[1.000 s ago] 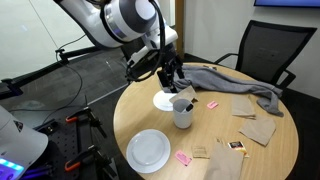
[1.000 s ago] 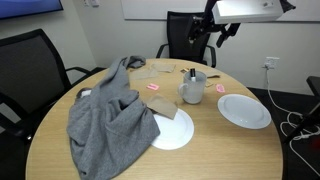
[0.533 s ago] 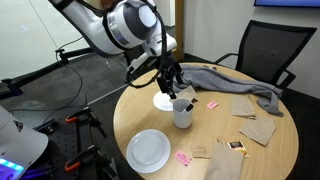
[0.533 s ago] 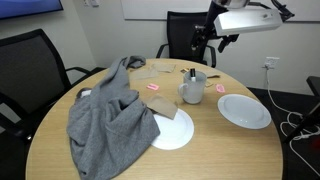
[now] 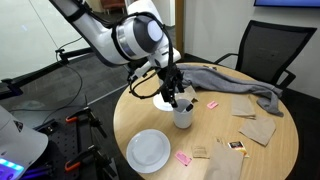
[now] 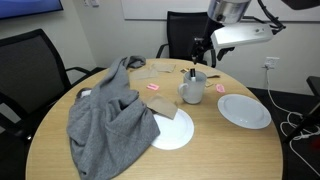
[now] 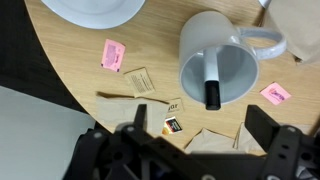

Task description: Take the marker out of the mug and put it on the table

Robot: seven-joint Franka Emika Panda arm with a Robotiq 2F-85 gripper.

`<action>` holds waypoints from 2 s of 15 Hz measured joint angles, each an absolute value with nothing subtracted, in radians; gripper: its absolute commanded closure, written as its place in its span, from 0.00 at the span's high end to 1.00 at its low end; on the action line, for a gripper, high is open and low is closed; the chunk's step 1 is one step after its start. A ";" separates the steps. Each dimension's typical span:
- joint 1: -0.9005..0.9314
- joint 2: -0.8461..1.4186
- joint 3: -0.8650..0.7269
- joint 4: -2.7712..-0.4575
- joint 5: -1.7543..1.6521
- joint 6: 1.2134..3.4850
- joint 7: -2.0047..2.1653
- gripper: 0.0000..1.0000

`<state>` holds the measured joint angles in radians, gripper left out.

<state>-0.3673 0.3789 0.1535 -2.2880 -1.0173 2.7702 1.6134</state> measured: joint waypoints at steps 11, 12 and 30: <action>-0.371 0.516 0.146 -2.157 -1.017 2.803 1.613 0.70; -0.371 0.526 0.146 -2.145 -1.017 2.803 1.613 0.71; -0.368 0.605 0.147 -2.065 -1.018 2.803 1.612 0.05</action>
<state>-0.3684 0.6052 0.1467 -2.0647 -1.0179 2.8031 1.6123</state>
